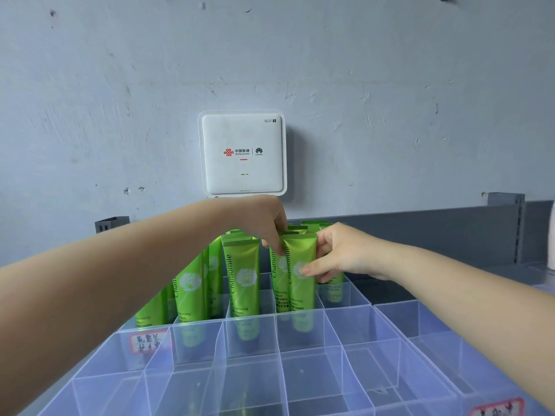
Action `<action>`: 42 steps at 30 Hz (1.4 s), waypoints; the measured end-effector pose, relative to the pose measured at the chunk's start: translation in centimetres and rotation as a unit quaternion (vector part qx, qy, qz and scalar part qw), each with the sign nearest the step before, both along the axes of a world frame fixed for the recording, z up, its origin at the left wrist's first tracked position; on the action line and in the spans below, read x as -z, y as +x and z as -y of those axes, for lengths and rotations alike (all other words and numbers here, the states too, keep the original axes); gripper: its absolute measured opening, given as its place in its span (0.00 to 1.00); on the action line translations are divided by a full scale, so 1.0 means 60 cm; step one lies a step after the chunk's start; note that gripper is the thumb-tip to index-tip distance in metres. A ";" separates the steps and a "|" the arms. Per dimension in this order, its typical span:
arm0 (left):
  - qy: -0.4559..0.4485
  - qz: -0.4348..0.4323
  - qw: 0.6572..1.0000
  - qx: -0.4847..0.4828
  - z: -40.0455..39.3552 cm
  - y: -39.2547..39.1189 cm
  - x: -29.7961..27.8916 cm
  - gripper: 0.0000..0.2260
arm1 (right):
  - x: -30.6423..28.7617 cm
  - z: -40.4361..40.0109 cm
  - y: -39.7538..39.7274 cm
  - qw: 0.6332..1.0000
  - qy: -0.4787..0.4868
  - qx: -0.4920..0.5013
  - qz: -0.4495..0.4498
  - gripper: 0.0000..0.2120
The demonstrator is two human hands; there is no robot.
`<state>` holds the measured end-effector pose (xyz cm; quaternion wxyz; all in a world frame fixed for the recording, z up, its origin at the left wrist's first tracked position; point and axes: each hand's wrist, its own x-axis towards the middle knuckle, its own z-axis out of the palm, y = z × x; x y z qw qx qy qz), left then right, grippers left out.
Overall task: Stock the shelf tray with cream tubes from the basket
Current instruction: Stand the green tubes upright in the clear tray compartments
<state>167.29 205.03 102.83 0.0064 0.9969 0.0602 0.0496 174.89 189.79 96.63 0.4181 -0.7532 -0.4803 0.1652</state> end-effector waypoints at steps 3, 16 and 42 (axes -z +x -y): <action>-0.027 0.023 0.999 -0.008 0.005 -0.010 -0.011 0.11 | -0.008 0.007 -0.006 1.000 -0.011 -0.001 0.024 0.11; 0.010 0.151 0.988 0.012 0.120 -0.046 -0.074 0.07 | -0.069 0.118 -0.015 0.974 0.020 0.100 0.204 0.13; 0.168 0.227 0.929 0.240 0.729 0.165 0.062 0.18 | -0.006 0.786 0.002 0.704 -0.298 0.418 0.490 0.22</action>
